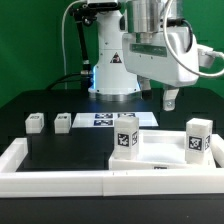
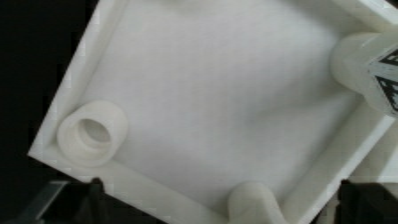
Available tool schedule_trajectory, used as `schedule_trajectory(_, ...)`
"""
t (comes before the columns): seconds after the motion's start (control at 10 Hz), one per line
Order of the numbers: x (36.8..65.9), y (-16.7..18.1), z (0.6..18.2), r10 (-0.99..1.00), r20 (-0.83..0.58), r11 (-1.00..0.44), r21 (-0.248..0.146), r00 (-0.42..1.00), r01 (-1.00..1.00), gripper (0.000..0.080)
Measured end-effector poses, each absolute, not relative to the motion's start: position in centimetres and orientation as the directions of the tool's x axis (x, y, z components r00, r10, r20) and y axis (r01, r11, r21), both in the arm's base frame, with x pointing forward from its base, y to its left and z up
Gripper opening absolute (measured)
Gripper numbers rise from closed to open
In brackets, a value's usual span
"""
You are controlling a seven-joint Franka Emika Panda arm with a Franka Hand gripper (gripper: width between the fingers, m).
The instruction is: Assemble square table
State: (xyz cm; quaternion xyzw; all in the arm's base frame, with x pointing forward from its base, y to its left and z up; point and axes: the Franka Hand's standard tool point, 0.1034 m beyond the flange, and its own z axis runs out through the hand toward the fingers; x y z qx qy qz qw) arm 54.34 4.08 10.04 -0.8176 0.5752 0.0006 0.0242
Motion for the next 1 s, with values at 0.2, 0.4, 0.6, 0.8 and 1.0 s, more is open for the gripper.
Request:
schedule_trajectory(0.2, 54.3, 4.1, 10.0, -0.94, -0.029, -0.338, -0.038, 0.339, -0.94, 0.0648)
schedule_trajectory(0.4, 54.2, 4.1, 9.9, -0.94, -0.029, -0.338, -0.036, 0.339, -0.941, 0.0648)
schedule_trajectory(0.6, 52.3, 5.4, 9.4, -0.986, -0.039, -0.16, -0.003, 0.16, -0.987, 0.0648)
schedule_trajectory(0.8, 50.6, 6.9, 8.4, -0.999, -0.034, 0.003, 0.048, -0.004, -0.999, 0.0648)
schedule_trajectory(1.0, 49.8, 7.1, 7.0, -1.0, -0.02, 0.022, 0.077, -0.023, -0.997, 0.0648)
